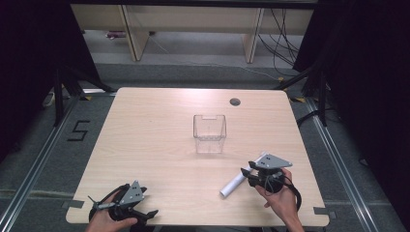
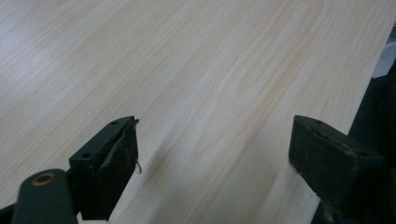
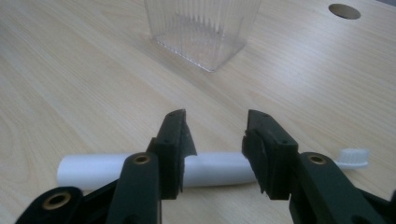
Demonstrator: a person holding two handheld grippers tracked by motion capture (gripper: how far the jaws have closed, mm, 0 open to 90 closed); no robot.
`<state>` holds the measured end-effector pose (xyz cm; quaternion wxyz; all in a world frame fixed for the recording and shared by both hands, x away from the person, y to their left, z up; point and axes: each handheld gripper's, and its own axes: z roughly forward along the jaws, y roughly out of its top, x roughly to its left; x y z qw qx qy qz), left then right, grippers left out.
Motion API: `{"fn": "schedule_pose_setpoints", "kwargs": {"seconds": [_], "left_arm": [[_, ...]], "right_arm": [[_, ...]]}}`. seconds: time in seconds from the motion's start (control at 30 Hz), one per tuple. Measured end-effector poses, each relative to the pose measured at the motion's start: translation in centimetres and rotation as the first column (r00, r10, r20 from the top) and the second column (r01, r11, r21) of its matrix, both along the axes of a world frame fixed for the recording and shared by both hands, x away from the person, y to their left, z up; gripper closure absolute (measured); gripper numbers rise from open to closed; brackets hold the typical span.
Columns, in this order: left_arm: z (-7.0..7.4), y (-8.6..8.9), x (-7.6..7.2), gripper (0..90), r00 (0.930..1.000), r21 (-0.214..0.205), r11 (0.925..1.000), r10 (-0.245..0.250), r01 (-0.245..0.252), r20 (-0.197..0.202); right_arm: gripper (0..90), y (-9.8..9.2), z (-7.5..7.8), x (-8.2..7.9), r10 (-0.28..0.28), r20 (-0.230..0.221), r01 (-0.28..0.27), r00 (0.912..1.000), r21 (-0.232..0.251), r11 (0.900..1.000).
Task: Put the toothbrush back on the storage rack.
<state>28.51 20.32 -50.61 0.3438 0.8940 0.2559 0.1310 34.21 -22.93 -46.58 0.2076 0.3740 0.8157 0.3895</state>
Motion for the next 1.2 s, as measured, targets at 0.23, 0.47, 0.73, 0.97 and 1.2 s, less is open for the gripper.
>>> {"fn": "schedule_pose_setpoints", "kwargs": {"seconds": [0.23, 0.47, 0.73, 0.97, 1.2], "left_arm": [[0.0, -0.1, -0.1, 15.4, 1.0, -0.002, 1.0, 0.008, -0.008, -0.005], [0.0, 0.0, -0.1, 15.4, 0.9999, -0.006, 1.0, 0.007, -0.007, -0.01], [-0.1, -0.1, -0.1, 15.4, 0.9999, -0.017, 0.9998, 0.011, -0.011, -0.006], [-0.1, -0.1, -0.1, 15.4, 0.9999, -0.011, 0.9999, 0.013, -0.013, -0.005], [0.0, -0.1, -0.1, 15.4, 1.0, -0.009, 1.0, 0.004, -0.004, -0.001]], "right_arm": [[70.0, 1.4, -0.3, 0.5, 0.053, -0.026, -0.054, 0.9983, -0.019, 0.9984], [79.0, 2.9, -0.6, 0.8, 0.115, -0.034, -0.116, 0.9928, -0.031, 0.9928], [87.5, 4.5, -0.9, 0.9, 0.173, -0.024, -0.174, 0.9847, -0.068, 0.9825], [89.9, 5.1, -1.4, 0.9, 0.203, -0.056, -0.207, 0.9775, -0.075, 0.9754], [90.0, 5.7, -2.1, 0.5, 0.22, -0.078, -0.226, 0.9723, -0.081, 0.9707]]}}
